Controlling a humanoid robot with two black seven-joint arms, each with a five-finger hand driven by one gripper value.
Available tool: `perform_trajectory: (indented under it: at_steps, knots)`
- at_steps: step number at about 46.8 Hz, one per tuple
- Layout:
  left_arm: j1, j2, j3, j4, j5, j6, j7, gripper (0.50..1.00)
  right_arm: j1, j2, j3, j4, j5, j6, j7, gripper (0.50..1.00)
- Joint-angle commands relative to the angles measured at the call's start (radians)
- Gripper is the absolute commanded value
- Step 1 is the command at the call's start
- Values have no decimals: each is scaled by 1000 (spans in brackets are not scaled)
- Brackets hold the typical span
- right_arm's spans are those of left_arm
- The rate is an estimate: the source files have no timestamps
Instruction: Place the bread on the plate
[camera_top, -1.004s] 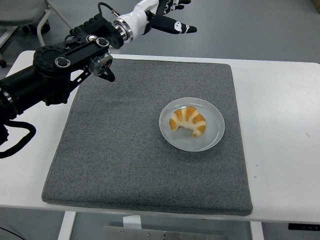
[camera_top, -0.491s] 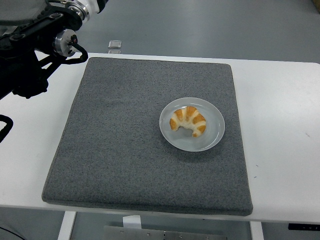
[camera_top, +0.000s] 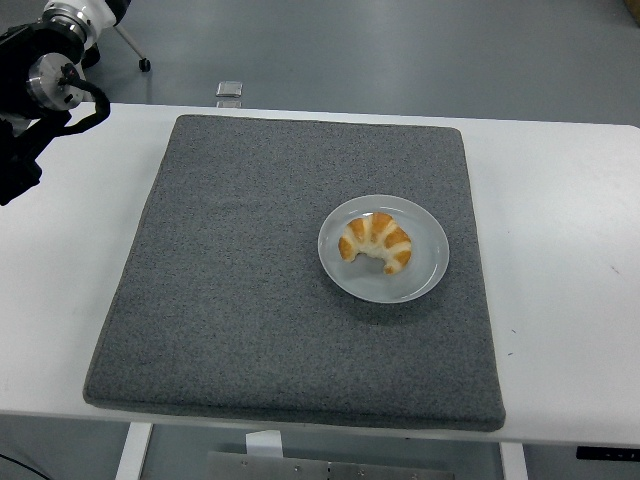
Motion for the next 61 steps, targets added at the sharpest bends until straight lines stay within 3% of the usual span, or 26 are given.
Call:
perform_trajectory:
  at_steps: [1,17,42,61]
  knots:
    - [19,14,-23,0,-25,-1,0,990,1,0,1,0,0,0,0,930]
    - [91,18,-101,4,-109,-1,0,990,-1,0,1,0,0,0,0,930]
    - [167,8,-106,9,-237,-3,-3,992,1,0,1,0,0,0,0,932]
    - [200,-38,-126,20,-249,-40,-49,994,-1,0,-2,0,0,0,0,930]
